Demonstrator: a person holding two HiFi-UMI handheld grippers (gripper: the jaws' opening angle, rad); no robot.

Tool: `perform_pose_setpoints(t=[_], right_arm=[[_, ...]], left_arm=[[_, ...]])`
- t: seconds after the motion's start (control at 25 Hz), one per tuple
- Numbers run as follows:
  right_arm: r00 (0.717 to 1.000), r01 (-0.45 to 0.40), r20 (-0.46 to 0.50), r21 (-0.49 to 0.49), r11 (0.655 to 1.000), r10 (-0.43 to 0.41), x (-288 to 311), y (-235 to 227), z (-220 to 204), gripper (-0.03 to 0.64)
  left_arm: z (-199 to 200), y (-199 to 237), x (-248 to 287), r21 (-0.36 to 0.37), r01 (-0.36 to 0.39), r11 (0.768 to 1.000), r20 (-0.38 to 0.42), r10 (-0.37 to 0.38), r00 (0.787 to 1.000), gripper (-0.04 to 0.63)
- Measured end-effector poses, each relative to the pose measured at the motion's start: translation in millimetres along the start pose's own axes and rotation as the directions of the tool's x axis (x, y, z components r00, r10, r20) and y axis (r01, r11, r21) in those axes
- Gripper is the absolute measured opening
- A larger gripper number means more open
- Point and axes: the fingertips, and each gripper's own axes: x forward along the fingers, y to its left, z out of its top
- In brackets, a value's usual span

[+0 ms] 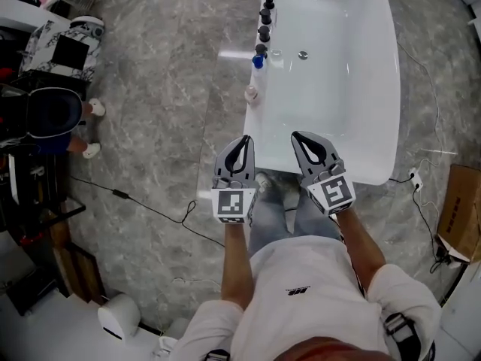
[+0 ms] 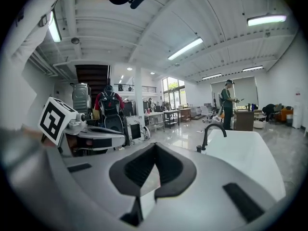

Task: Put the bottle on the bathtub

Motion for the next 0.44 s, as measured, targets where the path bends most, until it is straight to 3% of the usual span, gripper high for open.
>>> perform_pose_setpoints(t=[0.44], right_arm=[[0.999,-0.018,0.033,-0.032,0.999,0.019,-36,9,26,-0.006]], left_arm=[[27,-44,-25,0.015,0.039,0.999,0.016,-0.039,0.999,0.011]])
